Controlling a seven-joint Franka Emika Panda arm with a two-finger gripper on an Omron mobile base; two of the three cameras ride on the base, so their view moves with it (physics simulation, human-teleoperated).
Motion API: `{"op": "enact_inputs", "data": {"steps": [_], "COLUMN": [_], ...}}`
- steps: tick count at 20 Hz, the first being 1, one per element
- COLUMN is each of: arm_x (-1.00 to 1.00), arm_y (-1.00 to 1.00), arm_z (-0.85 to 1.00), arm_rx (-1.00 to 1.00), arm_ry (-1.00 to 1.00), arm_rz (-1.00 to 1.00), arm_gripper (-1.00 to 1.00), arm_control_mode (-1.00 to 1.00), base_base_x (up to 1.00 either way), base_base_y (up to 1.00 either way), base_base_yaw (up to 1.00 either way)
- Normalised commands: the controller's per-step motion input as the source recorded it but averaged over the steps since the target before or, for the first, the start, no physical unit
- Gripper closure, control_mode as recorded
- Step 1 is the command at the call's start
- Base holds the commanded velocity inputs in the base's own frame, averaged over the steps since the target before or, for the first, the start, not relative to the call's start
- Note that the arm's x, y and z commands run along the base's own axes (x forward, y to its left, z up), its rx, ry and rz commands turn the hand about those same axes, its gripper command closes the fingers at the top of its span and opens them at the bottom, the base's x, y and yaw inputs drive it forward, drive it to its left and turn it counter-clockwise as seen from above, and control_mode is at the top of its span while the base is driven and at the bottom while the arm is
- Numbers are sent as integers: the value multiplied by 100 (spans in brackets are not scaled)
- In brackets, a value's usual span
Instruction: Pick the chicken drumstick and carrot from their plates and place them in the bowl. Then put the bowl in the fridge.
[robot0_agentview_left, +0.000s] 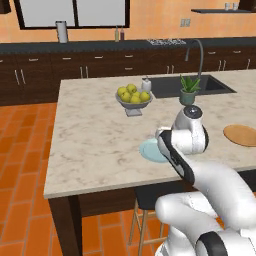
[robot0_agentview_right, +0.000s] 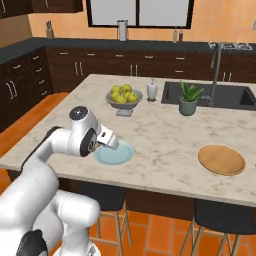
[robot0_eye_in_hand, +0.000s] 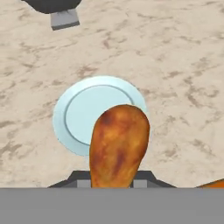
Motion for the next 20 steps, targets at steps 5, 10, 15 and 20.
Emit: {"op": "enact_inputs", "data": {"steps": [5,10,15,20], "arm_x": [-17,0,0,0], "arm_y": [-14,0,0,0], "arm_z": [9,0,0,0], "arm_rx": [0,0,0,0], "arm_ry": [-2,0,0,0], "arm_rz": [-1,0,0,0], "arm_gripper": [100,100,100,100], "arm_control_mode": [100,100,100,100], "base_base_x": [-14,0,-1,10], "base_base_y": [-80,-100,-100,-100], "base_base_yaw": [-11,-17,-16,-8]}}
